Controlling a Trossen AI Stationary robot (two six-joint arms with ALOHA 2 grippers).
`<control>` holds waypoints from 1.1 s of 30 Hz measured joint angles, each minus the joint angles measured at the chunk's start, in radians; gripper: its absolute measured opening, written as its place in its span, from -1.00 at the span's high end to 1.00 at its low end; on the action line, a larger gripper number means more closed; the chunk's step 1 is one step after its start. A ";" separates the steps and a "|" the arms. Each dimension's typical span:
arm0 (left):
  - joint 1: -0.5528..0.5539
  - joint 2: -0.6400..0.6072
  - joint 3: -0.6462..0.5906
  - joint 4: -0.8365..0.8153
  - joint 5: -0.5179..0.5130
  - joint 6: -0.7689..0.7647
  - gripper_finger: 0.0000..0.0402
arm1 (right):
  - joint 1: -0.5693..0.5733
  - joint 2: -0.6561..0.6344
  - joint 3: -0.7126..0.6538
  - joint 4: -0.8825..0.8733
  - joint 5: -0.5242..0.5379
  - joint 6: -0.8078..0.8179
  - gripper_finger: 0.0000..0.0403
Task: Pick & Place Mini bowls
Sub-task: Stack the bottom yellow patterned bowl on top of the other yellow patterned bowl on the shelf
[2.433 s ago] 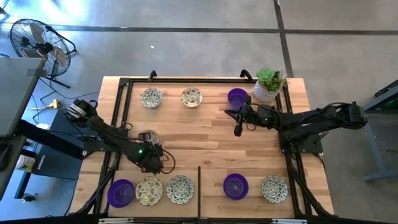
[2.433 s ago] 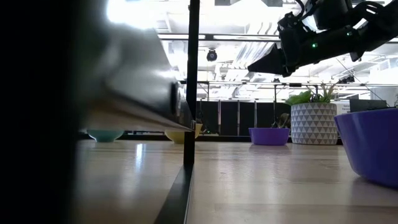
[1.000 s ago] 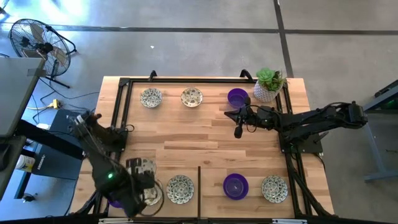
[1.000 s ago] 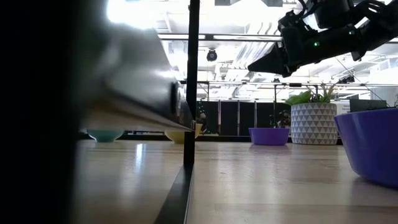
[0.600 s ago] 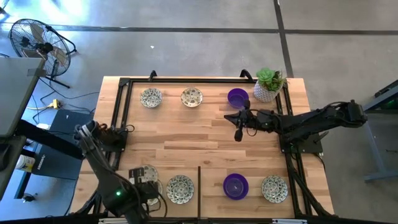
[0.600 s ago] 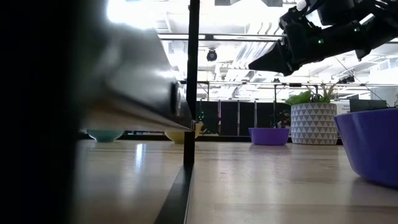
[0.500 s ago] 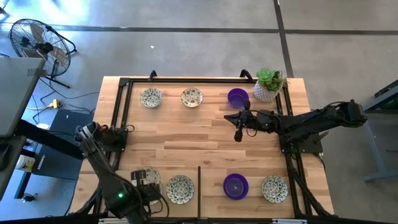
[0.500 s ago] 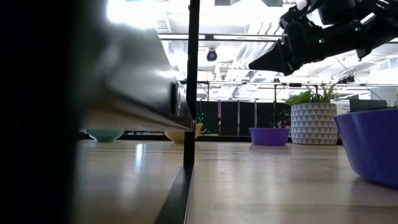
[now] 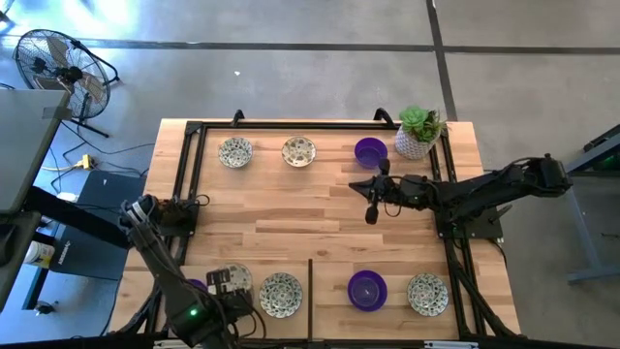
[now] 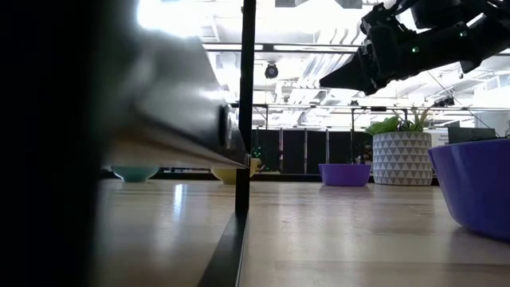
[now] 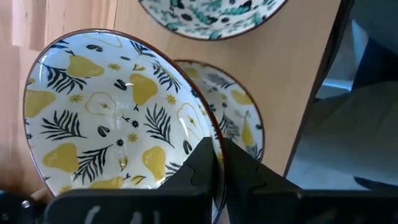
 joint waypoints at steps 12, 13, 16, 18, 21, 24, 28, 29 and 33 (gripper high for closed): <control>-0.006 0.075 0.000 0.037 0.058 0.004 0.95 | 0.000 0.000 0.000 0.001 -0.003 0.000 1.00; -0.006 0.077 -0.001 0.037 0.058 0.004 0.95 | 0.000 0.000 0.000 0.001 -0.003 0.000 1.00; -0.006 0.076 -0.001 0.036 0.051 0.003 0.95 | 0.000 0.000 0.000 0.001 -0.003 0.000 1.00; -0.005 0.076 -0.001 0.036 0.050 -0.002 0.95 | 0.000 0.000 0.000 0.001 -0.003 0.002 1.00; -0.005 0.076 -0.001 0.034 0.051 -0.012 0.92 | 0.000 0.000 0.000 0.001 -0.004 0.004 1.00; -0.005 0.076 -0.001 0.036 0.051 -0.012 0.83 | 0.000 0.000 0.000 0.000 -0.007 0.009 1.00; -0.005 0.076 0.000 0.036 0.058 -0.012 0.69 | 0.011 0.000 0.000 -0.002 -0.005 0.009 1.00; -0.005 0.076 0.000 0.036 0.058 -0.012 0.66 | 0.015 0.000 0.000 -0.002 -0.005 0.006 1.00; -0.005 0.076 0.000 0.036 0.058 -0.012 0.57 | 0.026 0.000 0.000 -0.002 -0.005 0.002 1.00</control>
